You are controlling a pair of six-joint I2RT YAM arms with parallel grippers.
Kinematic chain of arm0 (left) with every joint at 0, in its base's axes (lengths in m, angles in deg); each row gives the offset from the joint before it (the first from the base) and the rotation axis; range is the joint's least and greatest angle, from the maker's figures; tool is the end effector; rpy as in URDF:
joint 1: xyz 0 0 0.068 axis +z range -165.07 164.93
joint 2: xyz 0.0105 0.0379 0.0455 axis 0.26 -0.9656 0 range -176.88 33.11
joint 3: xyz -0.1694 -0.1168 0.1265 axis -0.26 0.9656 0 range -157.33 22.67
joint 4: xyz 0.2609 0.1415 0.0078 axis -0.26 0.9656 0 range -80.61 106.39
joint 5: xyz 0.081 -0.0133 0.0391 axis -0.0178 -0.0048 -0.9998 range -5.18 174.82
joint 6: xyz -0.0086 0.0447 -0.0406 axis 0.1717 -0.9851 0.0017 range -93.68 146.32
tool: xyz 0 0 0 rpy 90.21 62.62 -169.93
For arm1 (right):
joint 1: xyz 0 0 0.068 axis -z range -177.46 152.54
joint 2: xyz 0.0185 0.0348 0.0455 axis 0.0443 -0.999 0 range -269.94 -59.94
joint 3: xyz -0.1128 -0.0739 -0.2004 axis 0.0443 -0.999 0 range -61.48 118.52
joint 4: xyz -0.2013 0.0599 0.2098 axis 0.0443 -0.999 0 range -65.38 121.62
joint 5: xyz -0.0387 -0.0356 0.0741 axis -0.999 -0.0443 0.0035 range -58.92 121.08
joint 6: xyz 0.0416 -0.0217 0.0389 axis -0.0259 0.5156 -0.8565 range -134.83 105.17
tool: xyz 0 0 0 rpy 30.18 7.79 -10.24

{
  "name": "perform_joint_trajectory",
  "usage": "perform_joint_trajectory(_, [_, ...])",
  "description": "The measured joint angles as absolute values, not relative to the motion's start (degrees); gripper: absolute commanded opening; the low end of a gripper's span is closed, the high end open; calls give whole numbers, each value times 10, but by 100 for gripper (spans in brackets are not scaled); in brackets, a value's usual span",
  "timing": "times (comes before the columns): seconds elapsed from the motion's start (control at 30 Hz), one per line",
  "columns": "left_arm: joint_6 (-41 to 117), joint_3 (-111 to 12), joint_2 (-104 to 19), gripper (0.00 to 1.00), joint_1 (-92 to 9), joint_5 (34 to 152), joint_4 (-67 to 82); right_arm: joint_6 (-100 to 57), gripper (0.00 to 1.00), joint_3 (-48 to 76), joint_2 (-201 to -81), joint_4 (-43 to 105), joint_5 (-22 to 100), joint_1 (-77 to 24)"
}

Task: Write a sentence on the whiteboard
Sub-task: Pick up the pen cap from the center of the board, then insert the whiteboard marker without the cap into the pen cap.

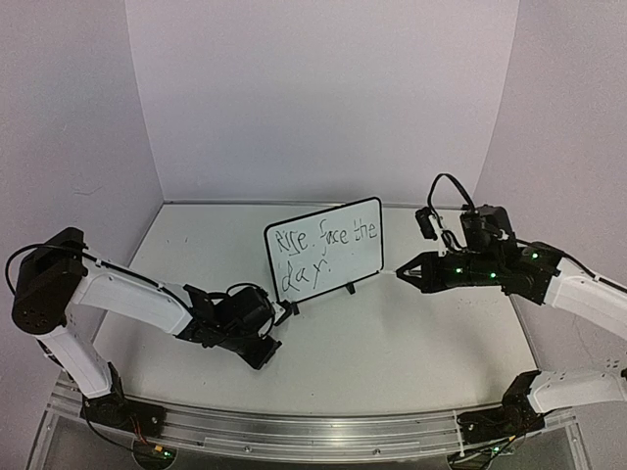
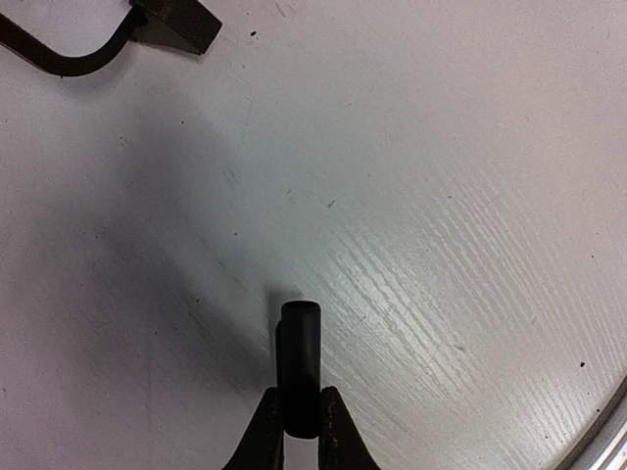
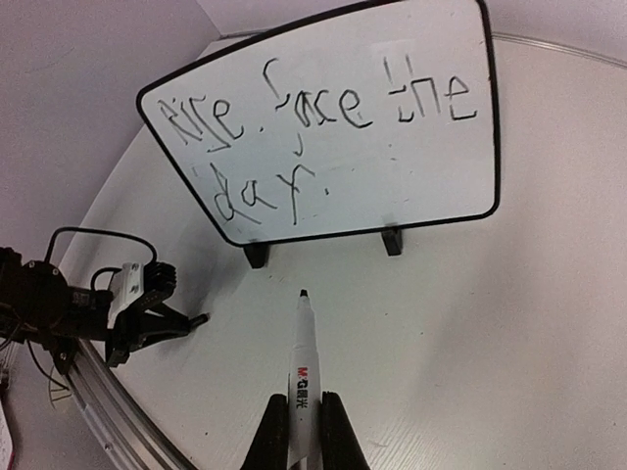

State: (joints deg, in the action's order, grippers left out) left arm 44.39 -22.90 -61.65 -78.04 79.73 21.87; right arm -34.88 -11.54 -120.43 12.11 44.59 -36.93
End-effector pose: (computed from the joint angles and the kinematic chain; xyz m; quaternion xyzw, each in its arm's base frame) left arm 0.1518 -0.2884 0.0645 0.3599 0.8994 -0.1261 0.2138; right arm 0.2225 0.1971 0.2630 -0.2030 0.8381 0.3347 0.3800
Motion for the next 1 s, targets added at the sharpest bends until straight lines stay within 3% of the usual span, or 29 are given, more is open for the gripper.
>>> perform_joint_trajectory(0.6, [407,-197,-484,0,-806,958,98,-346,0,-58,-1322,62,856,-340])
perform_joint_trajectory(1.0, [407,-231,-471,0,-814,1094,74,-361,0,-57,-1355,38,990,-341])
